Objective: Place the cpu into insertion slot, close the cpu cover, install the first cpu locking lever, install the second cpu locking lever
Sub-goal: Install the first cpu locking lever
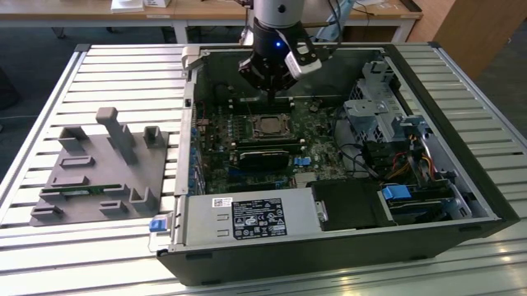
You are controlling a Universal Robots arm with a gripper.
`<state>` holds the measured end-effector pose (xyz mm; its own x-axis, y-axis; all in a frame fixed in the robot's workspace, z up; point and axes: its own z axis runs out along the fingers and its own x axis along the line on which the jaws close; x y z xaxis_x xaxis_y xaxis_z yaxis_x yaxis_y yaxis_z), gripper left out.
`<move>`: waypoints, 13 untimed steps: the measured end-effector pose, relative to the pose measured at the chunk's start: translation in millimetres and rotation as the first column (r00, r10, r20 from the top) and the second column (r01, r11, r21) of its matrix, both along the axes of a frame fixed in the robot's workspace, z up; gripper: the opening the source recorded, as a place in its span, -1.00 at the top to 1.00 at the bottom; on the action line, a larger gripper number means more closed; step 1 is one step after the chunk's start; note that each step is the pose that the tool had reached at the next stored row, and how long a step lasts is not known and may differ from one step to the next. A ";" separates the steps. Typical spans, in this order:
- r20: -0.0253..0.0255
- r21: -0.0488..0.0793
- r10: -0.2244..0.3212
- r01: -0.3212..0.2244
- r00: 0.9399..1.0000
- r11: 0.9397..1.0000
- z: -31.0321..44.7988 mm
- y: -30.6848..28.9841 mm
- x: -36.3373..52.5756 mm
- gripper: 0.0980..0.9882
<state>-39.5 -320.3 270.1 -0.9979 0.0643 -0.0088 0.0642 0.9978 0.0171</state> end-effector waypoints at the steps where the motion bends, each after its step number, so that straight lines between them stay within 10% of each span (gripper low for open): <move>1: 0.000 0.001 0.016 -0.016 1.000 1.000 -0.1 0.0 0.0 0.98; 13: 0.003 0.010 0.079 -0.079 0.997 0.997 -2.5 0.0 -13.9 0.98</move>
